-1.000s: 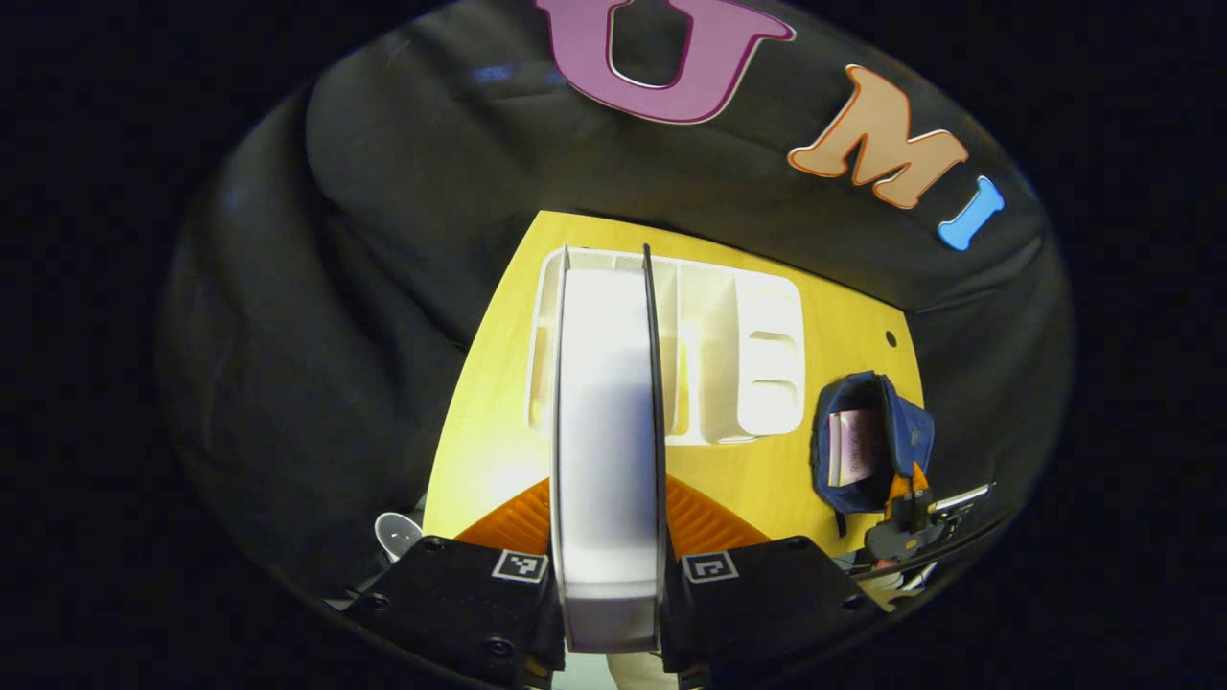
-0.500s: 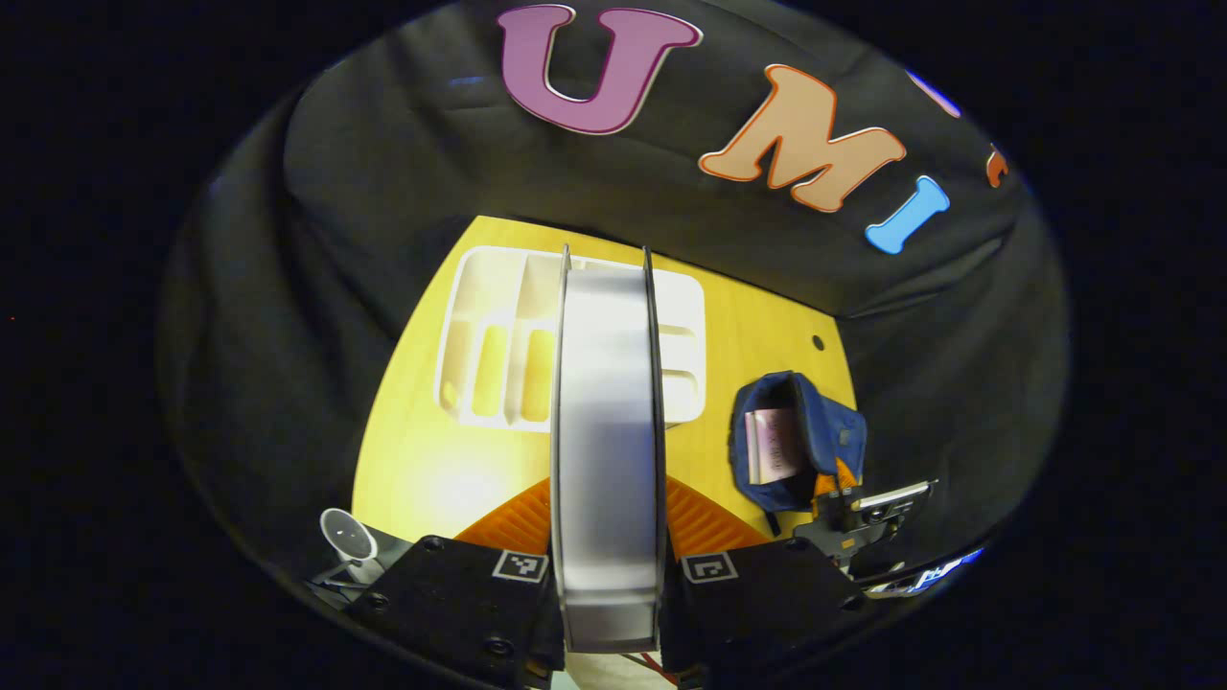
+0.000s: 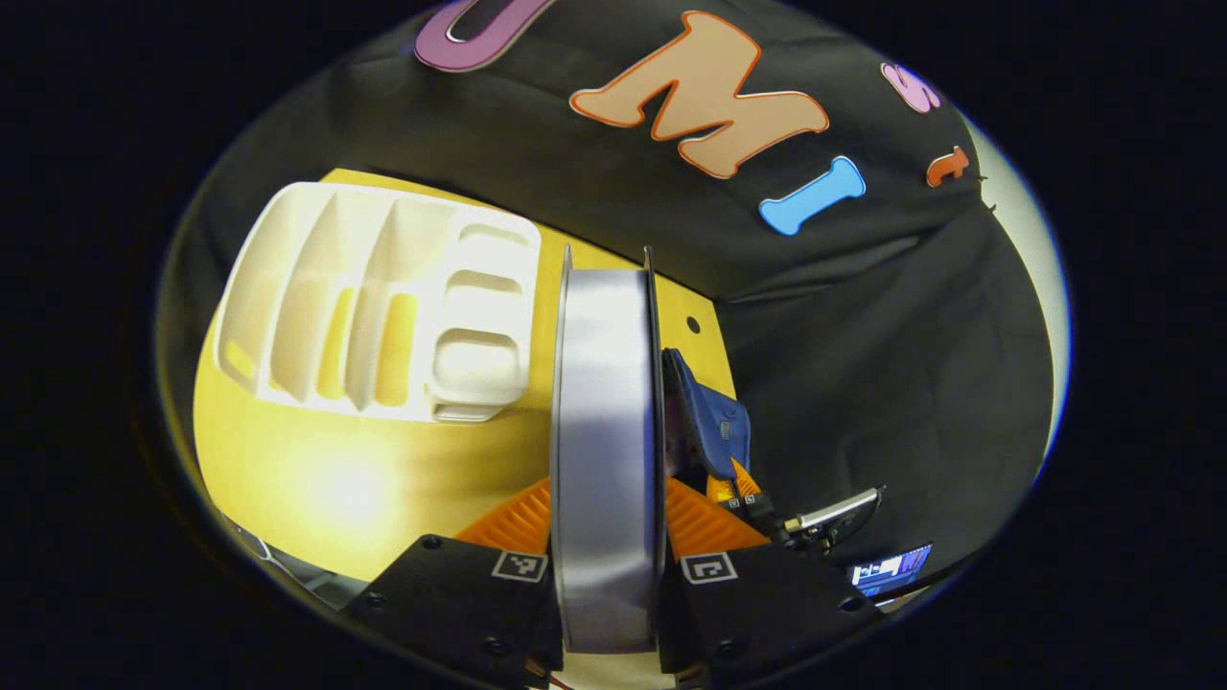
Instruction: Open the schoolbag, grab two books from the bookshelf and put them into the schoolbag.
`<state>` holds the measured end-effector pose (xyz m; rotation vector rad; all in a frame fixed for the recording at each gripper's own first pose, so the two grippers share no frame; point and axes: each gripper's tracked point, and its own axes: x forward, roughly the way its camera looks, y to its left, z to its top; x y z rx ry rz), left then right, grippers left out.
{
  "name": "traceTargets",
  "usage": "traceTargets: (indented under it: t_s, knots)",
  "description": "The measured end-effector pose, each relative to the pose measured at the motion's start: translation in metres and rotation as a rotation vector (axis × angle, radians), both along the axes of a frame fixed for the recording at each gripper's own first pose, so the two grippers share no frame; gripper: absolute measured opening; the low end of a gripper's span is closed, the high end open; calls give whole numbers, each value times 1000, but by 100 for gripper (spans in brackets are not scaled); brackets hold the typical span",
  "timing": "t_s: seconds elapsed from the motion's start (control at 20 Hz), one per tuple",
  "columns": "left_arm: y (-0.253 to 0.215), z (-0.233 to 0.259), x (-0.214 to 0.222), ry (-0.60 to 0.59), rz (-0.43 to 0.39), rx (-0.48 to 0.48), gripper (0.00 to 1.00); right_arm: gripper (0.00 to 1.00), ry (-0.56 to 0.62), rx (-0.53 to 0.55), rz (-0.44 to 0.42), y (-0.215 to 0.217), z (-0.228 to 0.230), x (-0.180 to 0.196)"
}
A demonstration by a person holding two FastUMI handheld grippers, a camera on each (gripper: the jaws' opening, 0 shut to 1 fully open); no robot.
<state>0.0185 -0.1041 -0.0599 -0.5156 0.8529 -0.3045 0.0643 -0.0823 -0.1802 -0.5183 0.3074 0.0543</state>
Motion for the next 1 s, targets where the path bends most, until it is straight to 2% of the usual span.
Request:
traceTargets:
  t_s: [0.15, 0.25, 0.3, 0.4, 0.55, 0.85, 1.0]
  knots:
    - [-37, -34, 17, 21, -52, -49, 36, 3, 2, 0, -1, -1, 2, 1]
    - [-80, -77, 44, 50, -66, -139, 36, 1, -4, 23, -22, -6, 6, 3]
    - [-86, -85, 47, 45, -66, -158, 36, 1, -6, 32, -26, -7, 7, 3]
    - [-100, -98, 57, 40, -74, -205, 36, 3, -9, 46, -32, -7, 8, 3]
    - [-125, -114, 67, 40, -110, -271, 36, 1, -13, 42, -29, -7, 9, 4]
    - [-176, -135, 80, 30, -196, -339, 36, 3, -41, 47, -16, -8, 11, 5]
    - [-197, -146, 90, 22, -206, -382, 36, 3, -64, 49, -6, -8, 16, 7]
